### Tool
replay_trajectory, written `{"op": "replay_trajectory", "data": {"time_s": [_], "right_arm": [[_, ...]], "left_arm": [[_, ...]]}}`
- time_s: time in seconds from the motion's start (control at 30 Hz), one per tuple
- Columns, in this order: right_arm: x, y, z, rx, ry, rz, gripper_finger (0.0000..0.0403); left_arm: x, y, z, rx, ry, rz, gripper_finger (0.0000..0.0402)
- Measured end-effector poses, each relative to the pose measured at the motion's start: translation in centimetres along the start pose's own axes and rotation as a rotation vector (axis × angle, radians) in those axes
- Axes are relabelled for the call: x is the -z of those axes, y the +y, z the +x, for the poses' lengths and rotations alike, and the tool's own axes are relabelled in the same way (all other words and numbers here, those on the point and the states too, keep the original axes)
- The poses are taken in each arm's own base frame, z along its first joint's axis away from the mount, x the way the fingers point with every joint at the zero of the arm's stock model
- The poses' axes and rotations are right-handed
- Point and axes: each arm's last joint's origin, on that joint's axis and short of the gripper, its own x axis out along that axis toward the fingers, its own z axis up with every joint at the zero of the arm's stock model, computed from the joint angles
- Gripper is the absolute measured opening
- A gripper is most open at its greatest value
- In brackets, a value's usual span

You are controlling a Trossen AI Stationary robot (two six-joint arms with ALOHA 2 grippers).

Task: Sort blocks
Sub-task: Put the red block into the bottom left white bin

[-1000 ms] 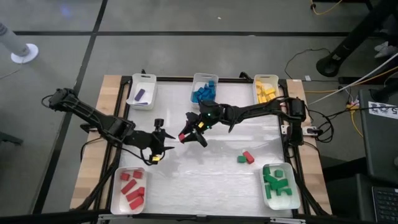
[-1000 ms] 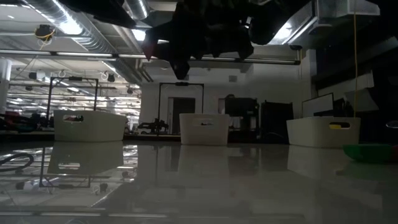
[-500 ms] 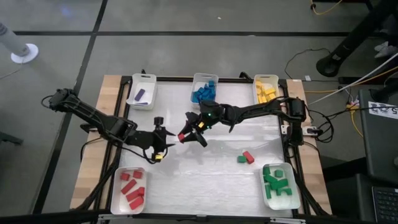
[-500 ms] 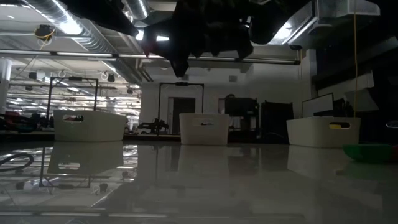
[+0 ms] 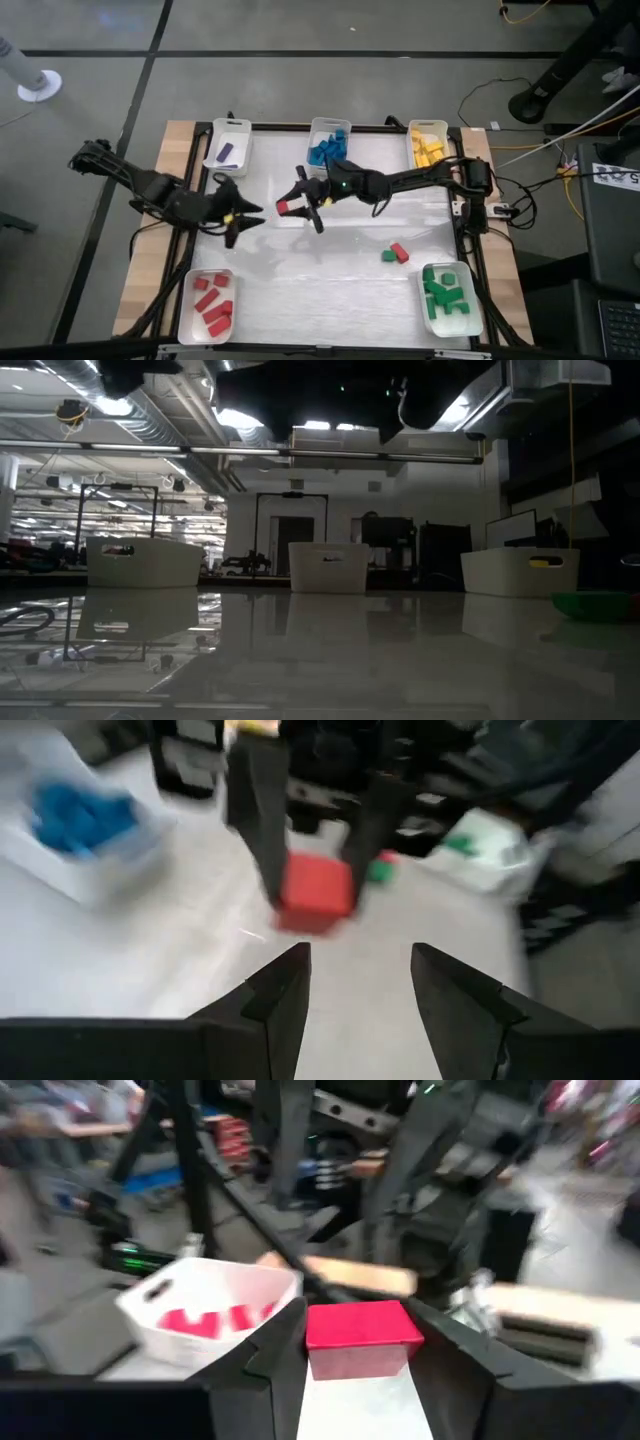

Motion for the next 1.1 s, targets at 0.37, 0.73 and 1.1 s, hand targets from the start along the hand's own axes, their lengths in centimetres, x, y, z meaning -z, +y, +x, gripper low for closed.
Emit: {"op": "replay_trajectory", "data": {"time_s": [0.37,0.73,1.1], "right_arm": [[-1.0,6.2,2.6,0.215,-0.039,-0.51,0.0156],[-2.4,9.9,3.3,0.391,-0.102,-0.734,0.0156],[-3.9,10.6,2.9,0.353,-0.296,-0.802,0.0156]], "left_arm": [[0.9,0.3,-0.9,0.093,-0.002,-0.406,0.0164],[-0.3,-0.6,-1.1,0.193,-0.112,-0.291,0.0164],[-1.3,-2.2,-0.3,0.308,-0.212,-0.169,0.0164]]}}
